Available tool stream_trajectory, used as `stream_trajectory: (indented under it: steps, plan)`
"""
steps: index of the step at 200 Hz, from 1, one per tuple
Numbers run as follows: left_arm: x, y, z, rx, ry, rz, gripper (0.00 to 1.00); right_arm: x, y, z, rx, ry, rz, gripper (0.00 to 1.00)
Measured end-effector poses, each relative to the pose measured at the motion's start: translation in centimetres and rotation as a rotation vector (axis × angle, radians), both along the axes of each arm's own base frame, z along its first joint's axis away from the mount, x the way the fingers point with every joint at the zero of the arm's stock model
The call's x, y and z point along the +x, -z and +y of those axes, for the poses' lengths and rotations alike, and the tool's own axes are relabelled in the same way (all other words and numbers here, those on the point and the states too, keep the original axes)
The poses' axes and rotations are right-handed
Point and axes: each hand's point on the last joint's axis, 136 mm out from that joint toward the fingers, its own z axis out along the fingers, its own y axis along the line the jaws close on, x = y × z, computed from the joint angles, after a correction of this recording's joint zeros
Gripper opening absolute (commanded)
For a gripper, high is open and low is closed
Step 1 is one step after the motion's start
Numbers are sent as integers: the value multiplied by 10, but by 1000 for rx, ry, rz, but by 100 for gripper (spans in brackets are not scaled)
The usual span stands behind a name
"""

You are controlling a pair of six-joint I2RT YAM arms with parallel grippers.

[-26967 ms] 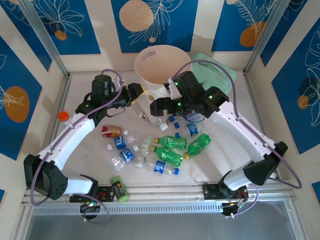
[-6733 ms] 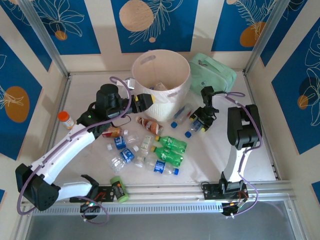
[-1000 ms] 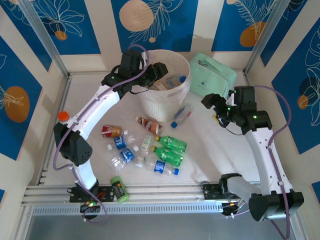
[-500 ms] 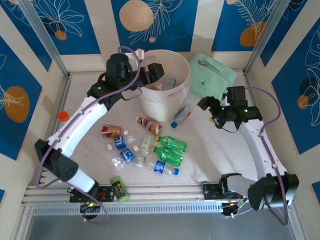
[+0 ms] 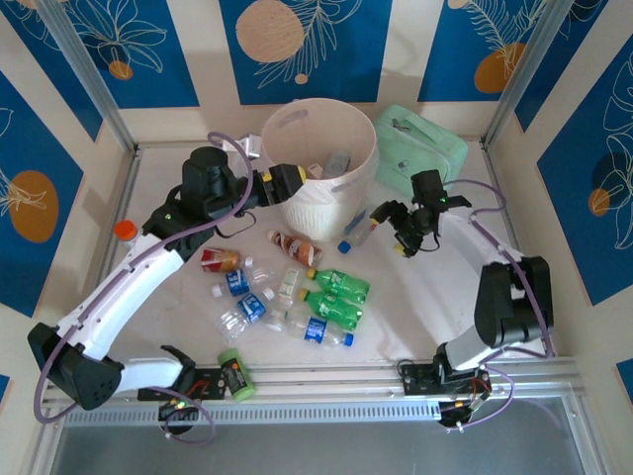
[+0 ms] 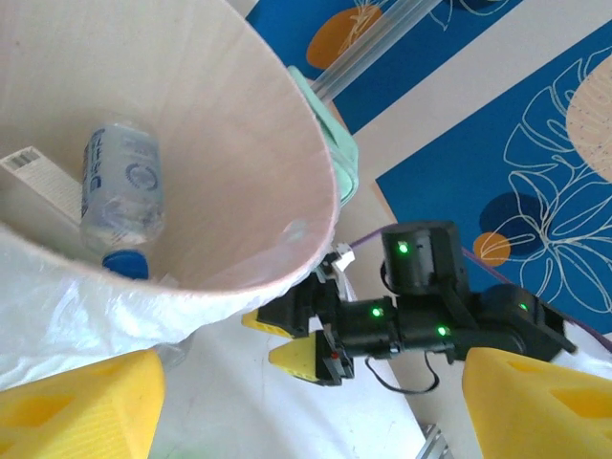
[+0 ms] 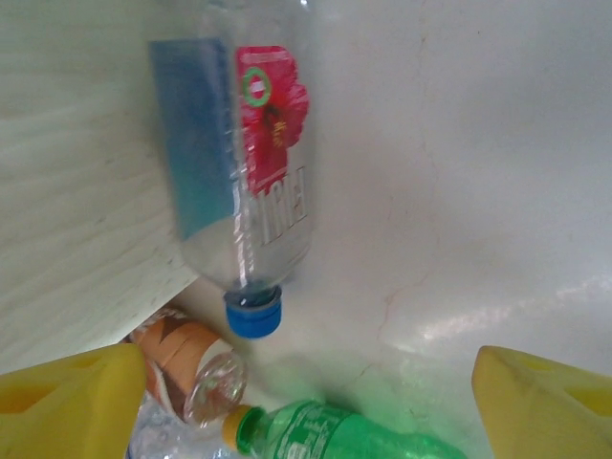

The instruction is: Put the plastic bottles in the bin

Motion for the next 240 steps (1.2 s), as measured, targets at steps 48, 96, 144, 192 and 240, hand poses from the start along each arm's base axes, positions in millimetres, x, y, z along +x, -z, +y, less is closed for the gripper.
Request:
stream_trajectory:
  steps: [48, 96, 144, 192, 240]
  plan:
    - [-1, 12, 1, 14, -3, 20, 79, 23, 24, 5, 11, 24, 51, 93]
    - [-2, 17, 2, 19, -3, 29, 77, 50, 20, 9, 31, 58, 41, 93]
    - [-3, 18, 3, 20, -3, 30, 76, 58, 36, 10, 28, 93, 123, 90]
    - [-5, 18, 4, 19, -4, 28, 75, 50, 44, 5, 8, 116, 194, 84]
    - [-4, 21, 4, 23, -5, 35, 75, 23, 40, -24, -44, 167, 217, 83]
